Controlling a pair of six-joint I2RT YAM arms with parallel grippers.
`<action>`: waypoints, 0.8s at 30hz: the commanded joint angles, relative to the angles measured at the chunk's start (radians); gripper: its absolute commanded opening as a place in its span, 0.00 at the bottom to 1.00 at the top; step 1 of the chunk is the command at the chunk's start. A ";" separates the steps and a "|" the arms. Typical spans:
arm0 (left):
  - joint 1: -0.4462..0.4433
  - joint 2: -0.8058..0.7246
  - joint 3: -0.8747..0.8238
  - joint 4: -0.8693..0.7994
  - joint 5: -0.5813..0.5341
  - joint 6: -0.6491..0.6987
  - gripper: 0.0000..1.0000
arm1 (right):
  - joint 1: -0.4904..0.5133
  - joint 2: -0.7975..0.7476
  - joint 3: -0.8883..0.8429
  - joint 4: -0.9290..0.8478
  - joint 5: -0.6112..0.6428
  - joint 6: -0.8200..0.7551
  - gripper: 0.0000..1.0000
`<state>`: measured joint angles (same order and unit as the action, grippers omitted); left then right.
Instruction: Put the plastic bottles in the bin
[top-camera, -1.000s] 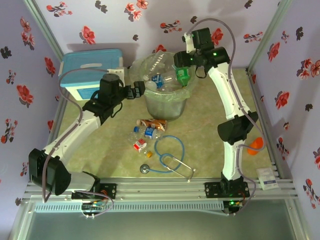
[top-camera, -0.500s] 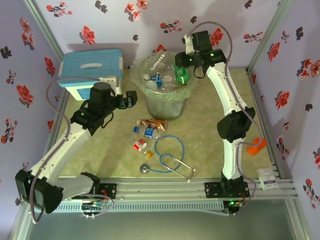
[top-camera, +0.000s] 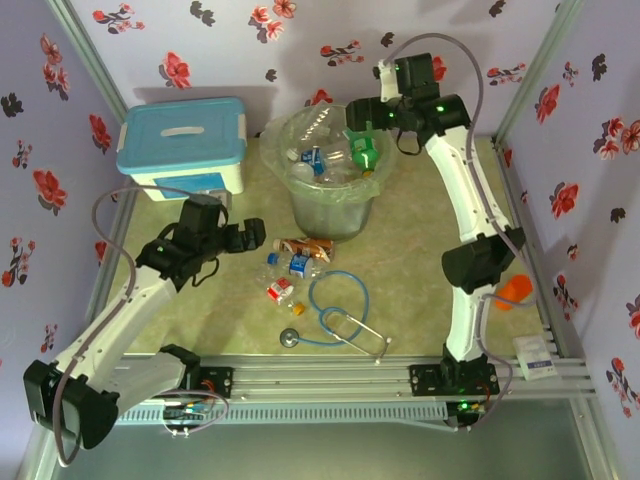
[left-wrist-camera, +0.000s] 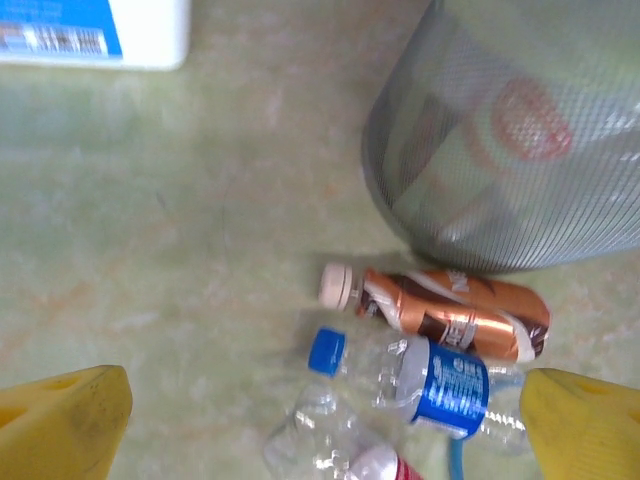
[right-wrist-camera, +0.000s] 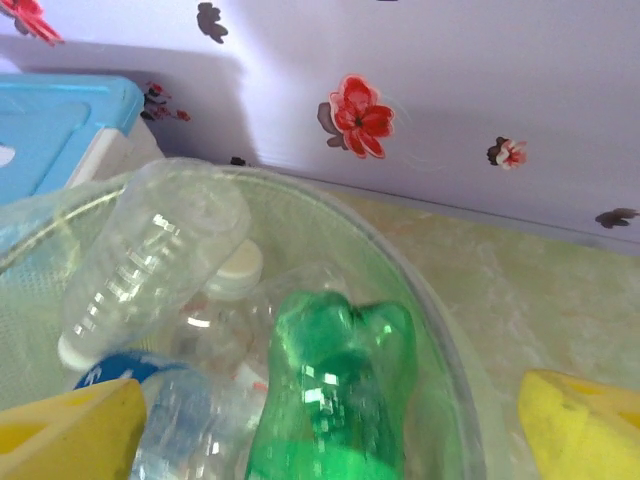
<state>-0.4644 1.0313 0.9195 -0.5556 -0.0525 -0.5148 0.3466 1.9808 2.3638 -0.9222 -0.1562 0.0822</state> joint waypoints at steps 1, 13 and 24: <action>-0.004 -0.038 -0.049 -0.089 0.042 -0.175 1.00 | -0.007 -0.120 -0.105 0.028 0.028 0.005 0.98; -0.213 -0.076 -0.369 0.143 0.128 -0.657 1.00 | -0.065 -0.324 -0.473 0.201 0.018 0.070 0.99; -0.242 0.079 -0.448 0.426 0.095 -0.725 0.99 | -0.075 -0.332 -0.515 0.209 0.019 0.059 0.99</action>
<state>-0.6937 1.0779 0.4625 -0.2279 0.0536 -1.2114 0.2790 1.6733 1.8629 -0.7376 -0.1352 0.1329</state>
